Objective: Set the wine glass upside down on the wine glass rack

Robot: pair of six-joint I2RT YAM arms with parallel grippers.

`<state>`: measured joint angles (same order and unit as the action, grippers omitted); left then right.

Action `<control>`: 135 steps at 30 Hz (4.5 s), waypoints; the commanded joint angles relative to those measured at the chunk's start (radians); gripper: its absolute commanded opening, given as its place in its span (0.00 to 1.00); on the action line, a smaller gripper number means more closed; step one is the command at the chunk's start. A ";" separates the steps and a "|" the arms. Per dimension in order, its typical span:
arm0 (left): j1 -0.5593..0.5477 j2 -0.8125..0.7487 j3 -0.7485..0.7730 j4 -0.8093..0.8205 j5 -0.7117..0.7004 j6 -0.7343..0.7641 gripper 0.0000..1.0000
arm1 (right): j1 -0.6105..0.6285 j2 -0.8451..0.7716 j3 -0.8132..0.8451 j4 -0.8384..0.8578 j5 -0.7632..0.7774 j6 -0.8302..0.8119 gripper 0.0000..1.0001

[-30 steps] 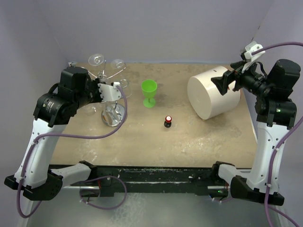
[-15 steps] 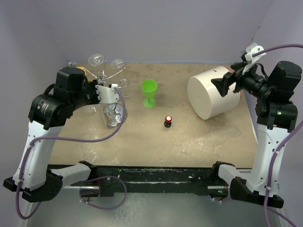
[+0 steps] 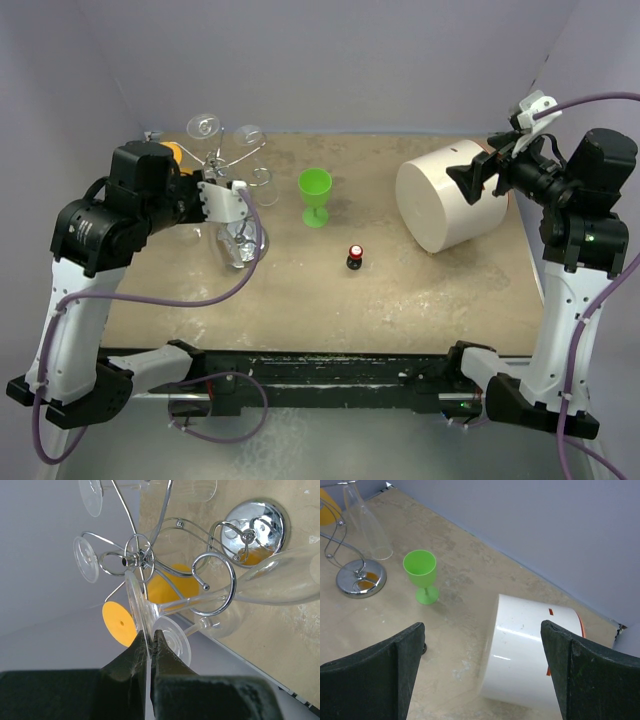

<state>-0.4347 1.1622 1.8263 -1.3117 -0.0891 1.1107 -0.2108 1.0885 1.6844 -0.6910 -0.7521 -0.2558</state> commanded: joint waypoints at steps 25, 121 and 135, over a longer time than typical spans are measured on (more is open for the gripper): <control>-0.015 0.040 0.085 -0.034 0.161 0.061 0.00 | -0.010 0.014 0.031 0.015 -0.023 -0.018 1.00; 0.062 0.128 0.193 0.445 0.098 -0.688 0.99 | -0.010 0.248 0.129 0.166 -0.014 0.084 1.00; 0.261 0.185 0.288 0.483 0.047 -0.837 0.99 | 0.338 0.435 0.191 0.181 0.242 0.033 1.00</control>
<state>-0.2192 1.3521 2.0605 -0.8871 -0.0216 0.3420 0.0628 1.4742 1.8145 -0.5545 -0.5896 -0.2089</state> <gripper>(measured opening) 0.990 0.998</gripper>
